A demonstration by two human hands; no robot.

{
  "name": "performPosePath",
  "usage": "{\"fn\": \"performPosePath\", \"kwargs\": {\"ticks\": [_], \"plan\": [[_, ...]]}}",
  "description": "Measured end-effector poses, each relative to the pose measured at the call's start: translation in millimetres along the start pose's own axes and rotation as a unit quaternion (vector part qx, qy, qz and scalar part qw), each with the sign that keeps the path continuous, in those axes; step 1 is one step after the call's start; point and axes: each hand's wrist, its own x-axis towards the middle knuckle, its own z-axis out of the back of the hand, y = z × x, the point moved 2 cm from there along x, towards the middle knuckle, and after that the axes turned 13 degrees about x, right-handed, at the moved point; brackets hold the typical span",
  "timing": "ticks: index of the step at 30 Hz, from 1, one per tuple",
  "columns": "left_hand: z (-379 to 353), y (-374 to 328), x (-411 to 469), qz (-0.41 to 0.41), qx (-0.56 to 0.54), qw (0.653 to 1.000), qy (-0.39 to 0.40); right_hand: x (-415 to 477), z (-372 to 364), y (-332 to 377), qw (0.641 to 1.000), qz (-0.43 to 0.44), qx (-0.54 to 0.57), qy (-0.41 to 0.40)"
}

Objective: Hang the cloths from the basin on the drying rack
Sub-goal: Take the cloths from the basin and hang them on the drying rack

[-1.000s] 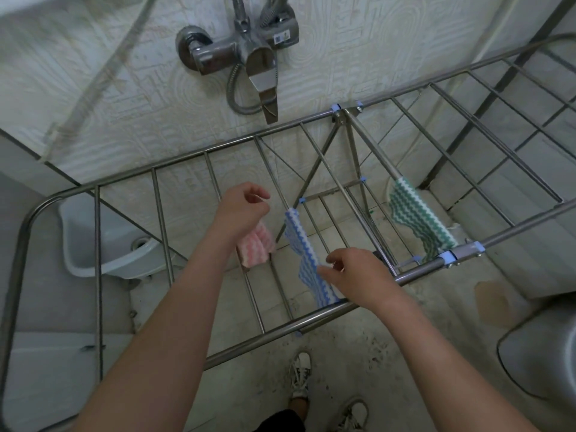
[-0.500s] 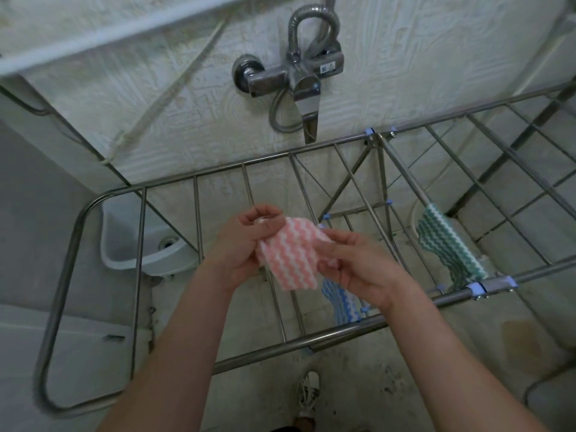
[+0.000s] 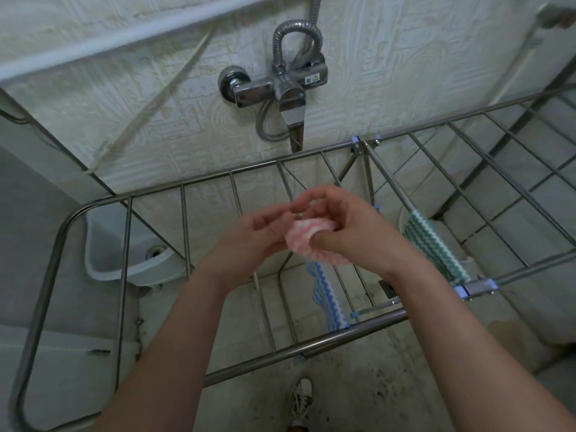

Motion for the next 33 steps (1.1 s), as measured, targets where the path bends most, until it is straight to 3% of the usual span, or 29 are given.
{"fn": "performPosePath", "kwargs": {"ticks": [3, 7, 11, 13, 16, 20, 23, 25, 27, 29, 31, 33], "plan": [[-6, -15, 6, -0.034, 0.136, 0.990, -0.005, -2, 9, 10, 0.984, 0.061, -0.158, -0.052], [-6, -25, 12, -0.067, 0.185, 0.980, -0.007, -9, 22, 16, 0.931, 0.070, -0.353, -0.062], [-8, -29, 22, -0.110, 0.229, 0.967, -0.023, -19, 38, 16, 0.891, 0.078, -0.429, -0.128], [-15, -29, 29, -0.125, 0.286, 0.949, -0.030, -28, 48, 15, 0.906, 0.075, -0.385, -0.158], [-27, -32, 37, -0.178, 0.294, 0.937, -0.066, -38, 64, 9, 0.968, 0.031, -0.152, -0.195], [-53, -36, 54, -0.156, 0.212, 0.965, 0.001, -42, 81, -9, 0.967, -0.008, 0.114, -0.226], [-60, -32, 71, -0.101, 0.272, 0.945, 0.150, -48, 92, -26, 0.965, -0.055, 0.137, -0.217], [-55, -24, 80, -0.065, 0.393, 0.894, 0.206, -53, 93, -37, 0.973, -0.096, 0.082, -0.193], [-49, -18, 92, -0.077, 0.512, 0.839, 0.166, -58, 90, -46, 0.973, -0.116, 0.073, -0.187], [-49, -19, 99, -0.097, 0.552, 0.825, 0.079, -61, 85, -54, 0.969, -0.115, 0.101, -0.196], [-48, -19, 104, -0.116, 0.536, 0.836, -0.021, -61, 78, -61, 0.961, -0.107, 0.129, -0.222], [-50, -14, 107, -0.123, 0.451, 0.880, -0.086, -61, 70, -68, 0.955, -0.092, 0.130, -0.251]]}}
